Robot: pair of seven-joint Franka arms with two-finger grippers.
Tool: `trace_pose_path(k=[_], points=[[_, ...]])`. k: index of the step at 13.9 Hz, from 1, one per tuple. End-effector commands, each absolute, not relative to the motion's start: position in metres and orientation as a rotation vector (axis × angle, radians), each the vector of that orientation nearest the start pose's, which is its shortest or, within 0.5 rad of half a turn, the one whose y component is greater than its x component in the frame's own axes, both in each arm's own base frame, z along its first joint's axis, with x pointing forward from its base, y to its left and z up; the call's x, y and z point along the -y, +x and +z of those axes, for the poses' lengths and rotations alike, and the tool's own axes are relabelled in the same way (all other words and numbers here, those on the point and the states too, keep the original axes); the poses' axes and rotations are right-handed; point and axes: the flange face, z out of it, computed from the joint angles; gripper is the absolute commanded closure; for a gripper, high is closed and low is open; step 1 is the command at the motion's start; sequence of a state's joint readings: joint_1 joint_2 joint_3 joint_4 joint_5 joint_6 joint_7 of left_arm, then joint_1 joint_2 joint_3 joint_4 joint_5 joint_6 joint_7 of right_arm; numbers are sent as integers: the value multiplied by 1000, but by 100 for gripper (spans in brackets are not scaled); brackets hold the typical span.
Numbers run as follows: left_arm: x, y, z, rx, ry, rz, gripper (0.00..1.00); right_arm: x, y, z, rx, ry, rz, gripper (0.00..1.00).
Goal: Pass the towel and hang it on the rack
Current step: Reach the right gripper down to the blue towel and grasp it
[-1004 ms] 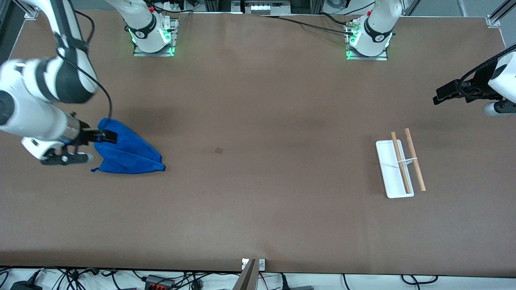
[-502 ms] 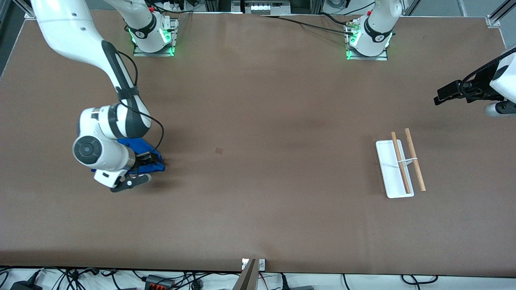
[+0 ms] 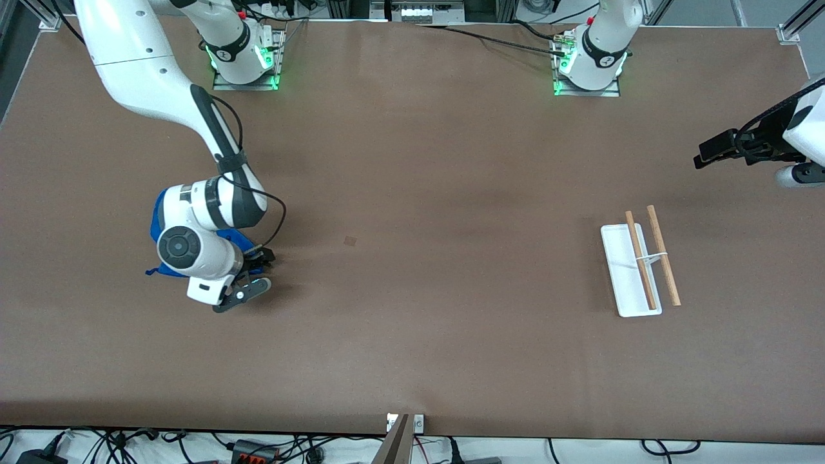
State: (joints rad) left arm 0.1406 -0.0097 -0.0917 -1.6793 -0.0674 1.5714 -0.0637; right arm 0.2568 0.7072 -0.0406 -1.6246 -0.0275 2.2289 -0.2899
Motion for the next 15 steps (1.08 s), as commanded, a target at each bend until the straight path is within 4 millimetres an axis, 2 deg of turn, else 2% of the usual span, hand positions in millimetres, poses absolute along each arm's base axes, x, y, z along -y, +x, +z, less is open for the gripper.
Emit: trace_pose_path(k=[1,4,9,14,15], points=[[-21,549,585,161,-3227,155,0,-150,666,193,916,-3062,157,0],[-21,549,585,161,-3227,157,0,-150,666,186,996,-3036,154,1],[-21,549,585,161,-3227,157,0,-149,660,180,991,-3030,210,38],[-21,549,585,161,-3227,157,0,-146,656,181,980,-3029,286,44],[-21,549,585,161,-3227,157,0,-145,655,181,978,-3030,288,50]])
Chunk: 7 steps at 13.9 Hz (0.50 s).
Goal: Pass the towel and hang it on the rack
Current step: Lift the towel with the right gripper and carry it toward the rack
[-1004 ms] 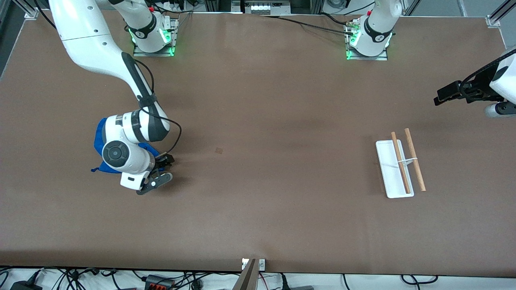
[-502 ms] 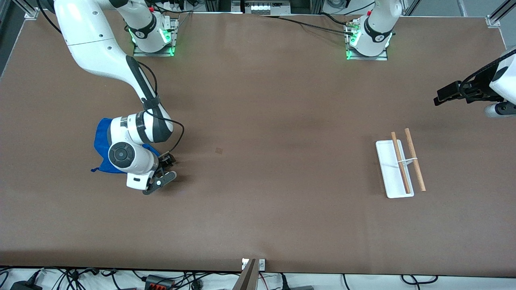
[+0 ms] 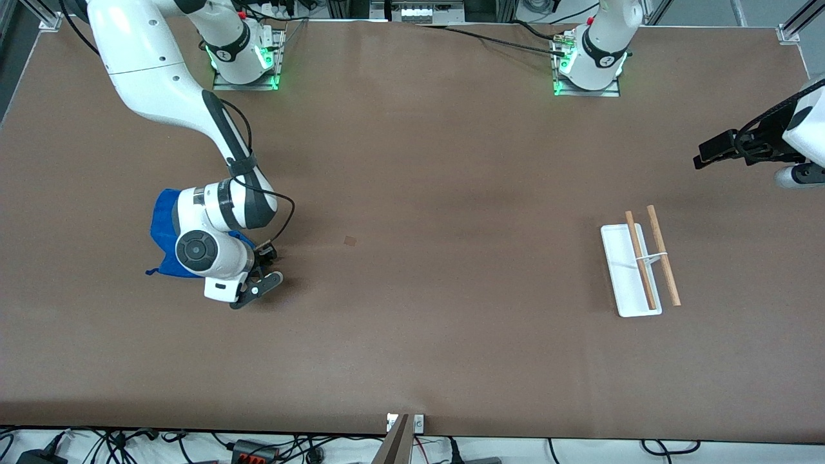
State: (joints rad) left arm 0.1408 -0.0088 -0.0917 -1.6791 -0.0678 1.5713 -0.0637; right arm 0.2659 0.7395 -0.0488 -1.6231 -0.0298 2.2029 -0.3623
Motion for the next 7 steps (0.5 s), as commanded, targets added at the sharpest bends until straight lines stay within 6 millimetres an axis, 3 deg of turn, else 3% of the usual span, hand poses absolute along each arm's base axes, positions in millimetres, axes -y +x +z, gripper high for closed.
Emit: trace_pose_path(k=[1,4,6,7], points=[[-21,549,585,161,-3227,157,0,-145,655,181,980,-3029,288,58],[-21,549,585,161,-3227,160,0,-149,655,184,982,-3029,290,100],[-21,549,585,161,-3227,160,0,-154,658,193,990,-3030,296,100],[-21,549,586,161,-3227,157,0,-158,663,207,986,-3033,276,100]])
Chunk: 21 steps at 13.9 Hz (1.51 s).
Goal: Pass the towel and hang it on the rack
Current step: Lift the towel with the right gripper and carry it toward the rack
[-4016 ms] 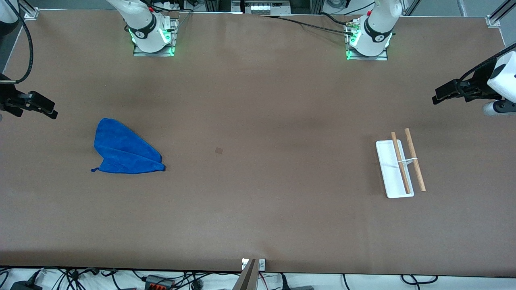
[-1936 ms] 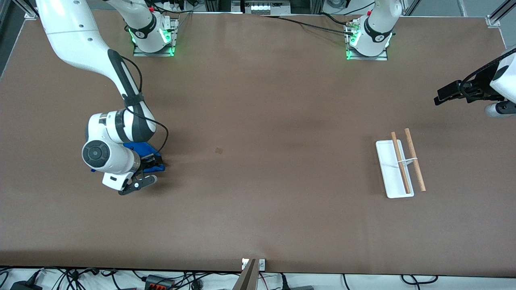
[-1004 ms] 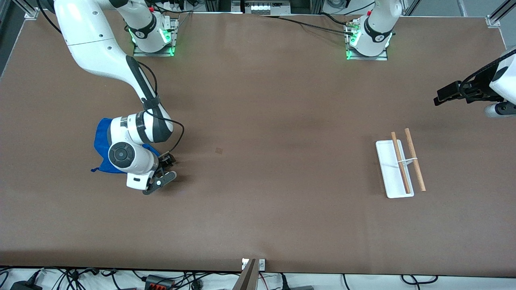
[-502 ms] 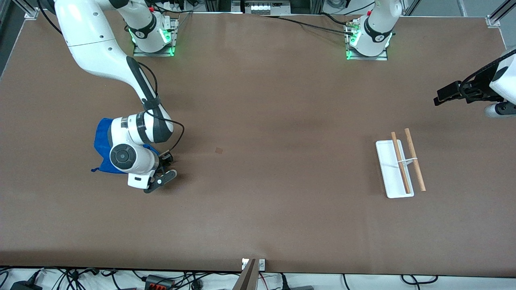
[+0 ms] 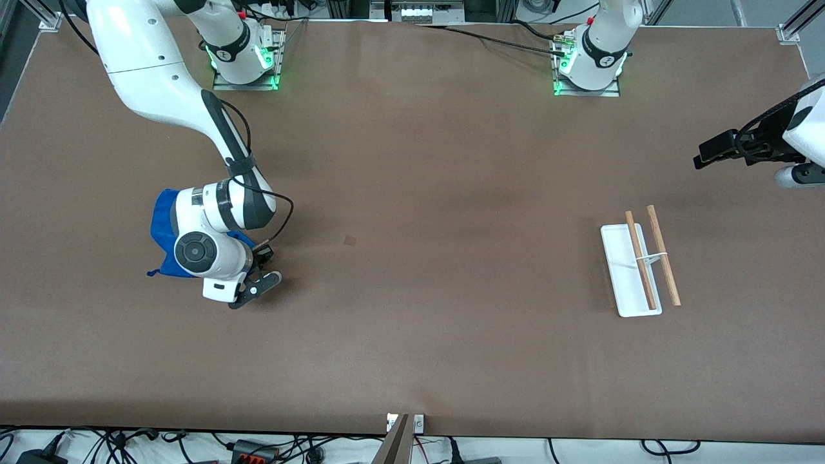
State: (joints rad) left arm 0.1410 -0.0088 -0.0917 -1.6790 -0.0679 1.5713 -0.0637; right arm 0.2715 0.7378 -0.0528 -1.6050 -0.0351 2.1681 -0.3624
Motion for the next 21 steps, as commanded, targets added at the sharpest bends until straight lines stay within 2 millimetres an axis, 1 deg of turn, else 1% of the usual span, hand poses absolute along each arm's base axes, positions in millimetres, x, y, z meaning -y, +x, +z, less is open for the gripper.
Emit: trace_pose_path(k=[1,2,3,4,5,6,7,8,9,10,11,12,13,14,15,16,17,18,19,20,21], points=[[-21,549,586,161,-3227,157,0,-165,668,232,968,-3035,222,100],[-21,549,585,161,-3227,160,0,-174,675,263,952,-3048,138,100],[-21,549,585,161,-3227,160,0,-189,678,291,974,-3044,61,100],[-21,549,586,161,-3227,157,0,-210,682,318,1003,-3031,-18,100],[-21,549,585,161,-3227,160,0,-234,681,335,1021,-3021,-74,100],[-21,549,585,161,-3227,160,0,-257,677,354,1003,-3015,-130,100],[-21,549,585,161,-3225,160,0,-284,675,377,949,-2992,-197,100],[-21,549,585,161,-3225,160,0,-308,672,403,911,-2931,-232,100],[-21,549,584,161,-3225,165,0,-338,665,425,885,-2859,-252,100],[-21,550,583,161,-3225,167,0,-363,657,447,847,-2821,-296,100],[-23,551,579,164,-3225,179,0,-383,650,464,799,-2805,-342,100],[-24,552,577,171,-3225,184,0,-398,644,479,767,-2790,-371,100],[-29,555,569,182,-3226,211,0,-413,637,494,743,-2762,-398,100],[-32,560,553,175,-3234,272,0,-426,631,505,679,-2704,-396,100],[-34,562,546,109,-3248,303,0,-431,631,517,590,-2635,-418,100],[-31,565,536,49,-3245,340,0,-437,630,524,541,-2579,-446,100],[-36,565,530,22,-3250,362,0,-445,628,529,515,-2535,-470,100],[-39,568,526,-29,-3265,367,0,-460,619,534,515,-2499,-499,100],[-41,571,518,-69,-3280,386,0,-470,614,535,478,-2472,-511,100],[-38,573,511,-78,-3307,403,0,-487,606,529,409,-2447,-499,100],[-36,575,503,-89,-3310,428,0,-499,601,529,348,-2417,-523,100]])
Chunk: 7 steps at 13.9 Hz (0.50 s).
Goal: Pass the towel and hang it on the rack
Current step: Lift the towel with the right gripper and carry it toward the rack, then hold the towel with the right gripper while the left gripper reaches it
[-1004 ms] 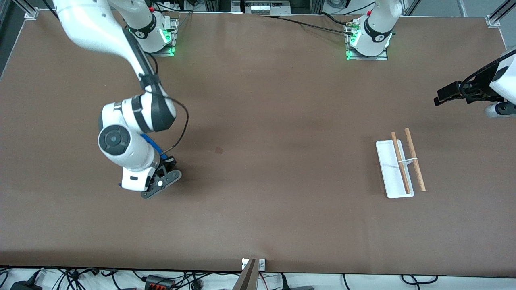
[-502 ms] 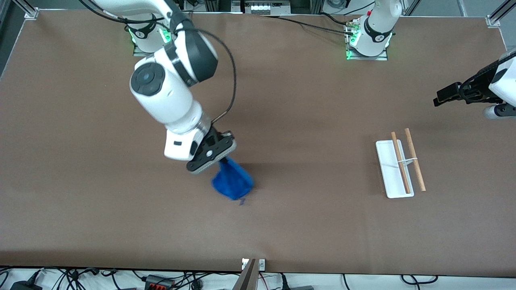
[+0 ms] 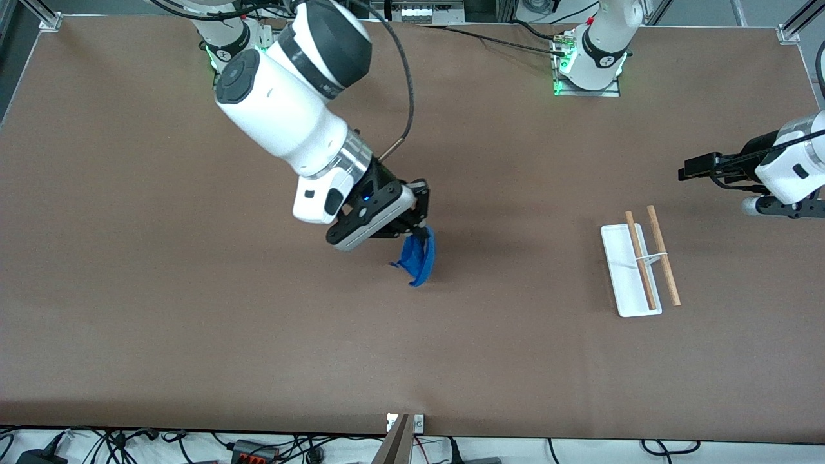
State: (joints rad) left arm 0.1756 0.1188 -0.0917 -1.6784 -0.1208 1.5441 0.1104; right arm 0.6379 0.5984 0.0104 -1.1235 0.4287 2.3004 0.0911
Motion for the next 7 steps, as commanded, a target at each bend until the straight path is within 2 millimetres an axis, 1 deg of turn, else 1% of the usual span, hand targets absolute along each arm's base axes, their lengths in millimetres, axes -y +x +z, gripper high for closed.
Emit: trace_pose_path(k=[1,2,4,5,6,7], points=[[-35,578,492,-183,-3315,450,0,-514,593,525,324,-2395,-541,100],[-32,583,484,-401,-3321,434,0,-523,590,519,307,-2385,-549,100],[-32,591,476,-733,-3322,345,0,-536,583,512,285,-2368,-562,100],[-30,599,456,-990,-3336,303,0,-541,580,510,273,-2358,-570,100],[-27,603,441,-1231,-3323,243,0,-550,573,510,274,-2343,-584,100],[-24,607,427,-1406,-3298,213,0,-555,570,511,274,-2330,-597,100]])
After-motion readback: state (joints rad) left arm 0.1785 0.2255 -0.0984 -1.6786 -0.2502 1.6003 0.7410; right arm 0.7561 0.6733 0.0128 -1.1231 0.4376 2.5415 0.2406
